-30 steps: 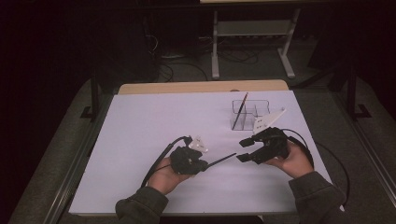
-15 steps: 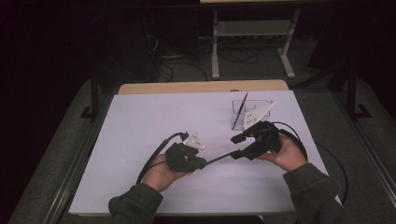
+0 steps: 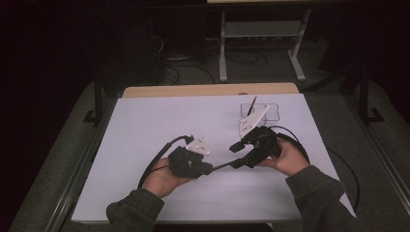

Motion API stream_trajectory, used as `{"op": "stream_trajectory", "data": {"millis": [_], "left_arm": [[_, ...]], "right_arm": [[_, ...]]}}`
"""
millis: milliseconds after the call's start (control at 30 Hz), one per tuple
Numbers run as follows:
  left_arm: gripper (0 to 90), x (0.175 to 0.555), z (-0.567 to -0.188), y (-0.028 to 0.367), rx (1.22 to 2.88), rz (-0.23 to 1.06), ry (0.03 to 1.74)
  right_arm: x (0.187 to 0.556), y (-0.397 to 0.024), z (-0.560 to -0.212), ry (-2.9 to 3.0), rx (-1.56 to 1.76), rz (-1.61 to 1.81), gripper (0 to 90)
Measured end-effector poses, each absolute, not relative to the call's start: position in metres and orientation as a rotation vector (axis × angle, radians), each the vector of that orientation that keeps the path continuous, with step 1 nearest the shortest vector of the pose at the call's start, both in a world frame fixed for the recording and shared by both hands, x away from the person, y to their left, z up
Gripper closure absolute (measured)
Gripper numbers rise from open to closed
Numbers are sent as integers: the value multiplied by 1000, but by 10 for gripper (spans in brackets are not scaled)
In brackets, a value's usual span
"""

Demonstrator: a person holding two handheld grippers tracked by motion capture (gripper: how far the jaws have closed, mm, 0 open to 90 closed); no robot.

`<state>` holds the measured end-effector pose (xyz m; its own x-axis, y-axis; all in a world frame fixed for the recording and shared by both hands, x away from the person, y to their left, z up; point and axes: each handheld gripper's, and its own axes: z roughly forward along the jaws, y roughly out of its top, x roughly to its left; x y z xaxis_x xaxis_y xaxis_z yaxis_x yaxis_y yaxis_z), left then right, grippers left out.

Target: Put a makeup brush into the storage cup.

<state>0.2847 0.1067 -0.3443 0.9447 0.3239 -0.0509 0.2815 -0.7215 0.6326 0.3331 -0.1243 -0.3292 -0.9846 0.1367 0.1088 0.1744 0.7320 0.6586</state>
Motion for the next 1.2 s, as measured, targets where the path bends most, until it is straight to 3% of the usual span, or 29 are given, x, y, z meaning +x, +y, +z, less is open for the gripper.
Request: {"op": "stream_trajectory", "data": {"millis": [500, 1200], "left_arm": [[842, 281, -343, 104, 2438, 76, 350], [842, 276, -342, 99, 2445, 43, 272]], "right_arm": [[328, -106, -339, -2864, -157, -1025, 479], [323, -96, -351, -2802, -46, -951, 683]]}}
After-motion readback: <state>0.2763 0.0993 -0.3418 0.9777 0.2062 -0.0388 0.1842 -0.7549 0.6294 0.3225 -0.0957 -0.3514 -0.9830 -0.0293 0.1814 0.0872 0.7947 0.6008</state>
